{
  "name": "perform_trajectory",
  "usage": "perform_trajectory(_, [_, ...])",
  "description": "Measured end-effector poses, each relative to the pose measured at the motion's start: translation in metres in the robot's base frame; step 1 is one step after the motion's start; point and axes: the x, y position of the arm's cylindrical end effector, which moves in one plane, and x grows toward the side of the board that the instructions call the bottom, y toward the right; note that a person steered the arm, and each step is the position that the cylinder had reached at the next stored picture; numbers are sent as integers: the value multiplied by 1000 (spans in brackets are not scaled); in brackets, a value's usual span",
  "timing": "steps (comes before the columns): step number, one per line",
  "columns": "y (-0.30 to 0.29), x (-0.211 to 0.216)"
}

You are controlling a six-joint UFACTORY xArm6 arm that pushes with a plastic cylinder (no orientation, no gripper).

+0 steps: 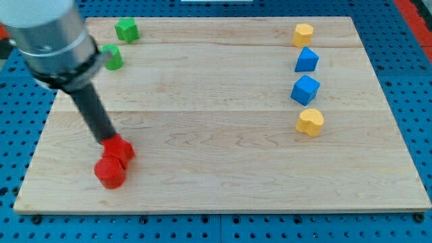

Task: Slide the red star along with the red circle to the bottom center

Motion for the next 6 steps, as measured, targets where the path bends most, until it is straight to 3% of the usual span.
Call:
perform_trajectory(1, [62,16])
perform_trajectory(2, [2,-11])
perform_trajectory(3, [-79,25])
perform_trajectory(4, [-124,89])
perform_trajectory(5, [-84,108])
perform_trajectory(6, [-42,100])
